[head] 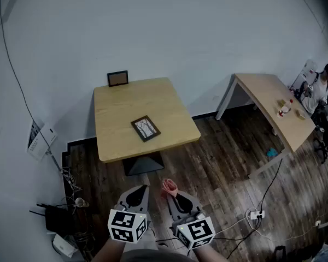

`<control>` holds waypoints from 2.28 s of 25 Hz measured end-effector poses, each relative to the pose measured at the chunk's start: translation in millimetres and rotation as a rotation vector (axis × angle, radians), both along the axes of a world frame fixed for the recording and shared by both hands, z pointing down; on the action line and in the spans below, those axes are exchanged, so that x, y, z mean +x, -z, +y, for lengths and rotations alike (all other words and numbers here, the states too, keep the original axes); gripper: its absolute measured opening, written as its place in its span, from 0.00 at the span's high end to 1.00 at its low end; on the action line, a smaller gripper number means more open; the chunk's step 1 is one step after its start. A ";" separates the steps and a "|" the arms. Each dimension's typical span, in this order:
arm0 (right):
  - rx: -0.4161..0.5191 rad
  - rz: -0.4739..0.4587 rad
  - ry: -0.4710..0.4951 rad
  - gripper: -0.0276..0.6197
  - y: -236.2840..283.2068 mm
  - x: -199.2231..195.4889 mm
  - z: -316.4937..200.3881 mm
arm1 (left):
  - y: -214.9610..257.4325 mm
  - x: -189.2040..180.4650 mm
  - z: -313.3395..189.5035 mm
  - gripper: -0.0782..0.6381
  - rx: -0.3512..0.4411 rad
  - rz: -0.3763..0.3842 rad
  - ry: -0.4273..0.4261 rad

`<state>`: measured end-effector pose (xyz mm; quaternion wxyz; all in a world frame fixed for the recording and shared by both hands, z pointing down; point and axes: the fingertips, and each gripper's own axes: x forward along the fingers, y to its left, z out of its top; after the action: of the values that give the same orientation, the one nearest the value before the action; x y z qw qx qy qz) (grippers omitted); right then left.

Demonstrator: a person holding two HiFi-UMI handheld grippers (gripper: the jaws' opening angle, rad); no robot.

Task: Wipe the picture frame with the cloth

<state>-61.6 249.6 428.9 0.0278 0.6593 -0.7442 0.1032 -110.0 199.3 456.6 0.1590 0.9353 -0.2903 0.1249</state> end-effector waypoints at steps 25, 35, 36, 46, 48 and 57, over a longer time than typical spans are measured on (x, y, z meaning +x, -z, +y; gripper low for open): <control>0.031 -0.121 0.000 0.93 2.4 15.5 24.6 | 11.1 7.9 25.2 0.89 0.009 0.068 0.040; -0.010 -0.118 0.023 0.93 2.6 11.5 -67.6 | 9.8 17.6 -59.0 0.89 -0.012 0.069 0.021; -0.001 -0.112 0.023 0.93 1.7 11.9 -76.5 | 8.5 16.6 -67.5 0.88 -0.013 0.068 0.023; 0.045 -0.106 -0.047 0.93 -1.5 27.6 -137.8 | -10.4 5.2 -136.4 0.88 -0.043 0.058 0.063; 0.026 -0.105 -0.061 0.93 -3.3 33.0 -143.8 | -15.7 5.7 -145.2 0.88 -0.057 0.048 0.067; -0.019 -0.111 -0.010 0.93 -15.5 69.3 -192.8 | -49.5 27.6 -188.0 0.88 -0.105 -0.008 0.133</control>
<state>7.7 56.8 444.4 -0.0079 0.6559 -0.7404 0.1469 -82.4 11.3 506.2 0.2147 0.9039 -0.3453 0.1330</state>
